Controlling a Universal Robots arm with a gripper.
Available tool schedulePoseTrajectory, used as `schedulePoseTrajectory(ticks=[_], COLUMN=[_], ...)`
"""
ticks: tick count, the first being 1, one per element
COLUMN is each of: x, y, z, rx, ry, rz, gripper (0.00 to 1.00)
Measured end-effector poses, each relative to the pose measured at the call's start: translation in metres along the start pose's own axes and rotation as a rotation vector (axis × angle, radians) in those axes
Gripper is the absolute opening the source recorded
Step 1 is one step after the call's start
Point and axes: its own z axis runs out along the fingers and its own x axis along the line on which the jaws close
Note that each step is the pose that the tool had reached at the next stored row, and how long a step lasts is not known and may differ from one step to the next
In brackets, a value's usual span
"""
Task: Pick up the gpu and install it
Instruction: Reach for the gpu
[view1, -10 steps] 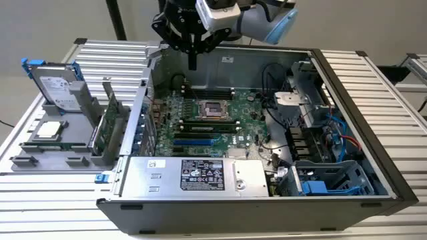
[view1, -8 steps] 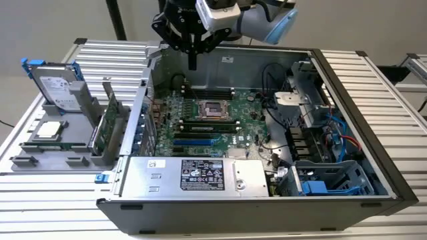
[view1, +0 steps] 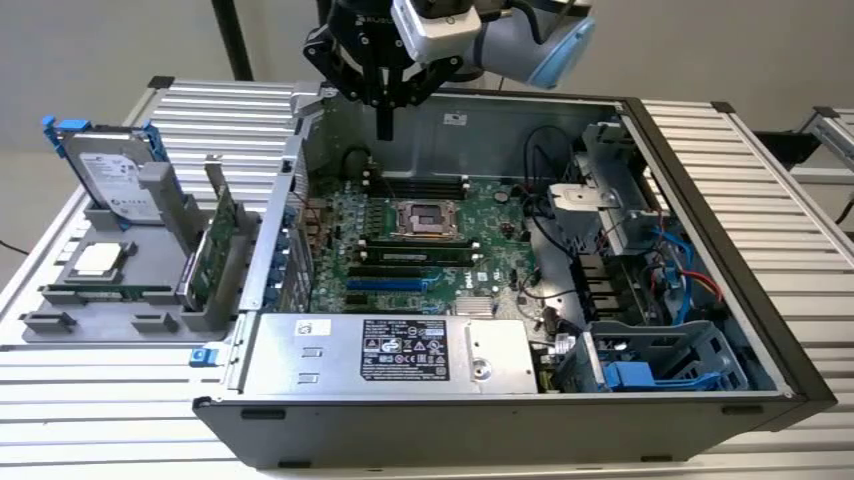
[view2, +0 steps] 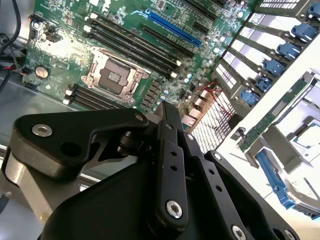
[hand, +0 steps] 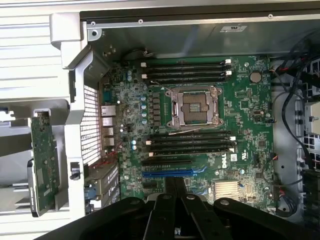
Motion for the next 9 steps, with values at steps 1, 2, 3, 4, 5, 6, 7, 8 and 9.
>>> schedulePoseTrajectory(ticks=[1, 2, 3, 4, 5, 6, 7, 8, 9], x=[0.0001, 0.0004, 0.001, 0.0014, 0.0017, 0.0022, 0.0027, 0.0031, 0.0035], y=[0.0, 0.0, -0.0001, -0.0001, -0.0001, -0.0002, -0.0002, -0.0002, -0.0003], z=[0.0, 0.0, 0.0, -0.0001, -0.0001, -0.0001, -0.0001, -0.0001, -0.0001], rx=[0.0, 0.0, 0.0, 0.0001, 0.0001, 0.0001, 0.0001, 0.0, 0.0001], ry=[0.0, 0.0, 0.0, 0.0, 0.0, 0.0, 0.0, 0.0, 0.0], rz=[0.0, 0.0, 0.0, 0.0, 0.0, 0.0, 0.0, 0.0, 0.0], gripper=[0.0, 0.0, 0.0, 0.0, 0.0, 0.0, 0.0, 0.0, 0.0])
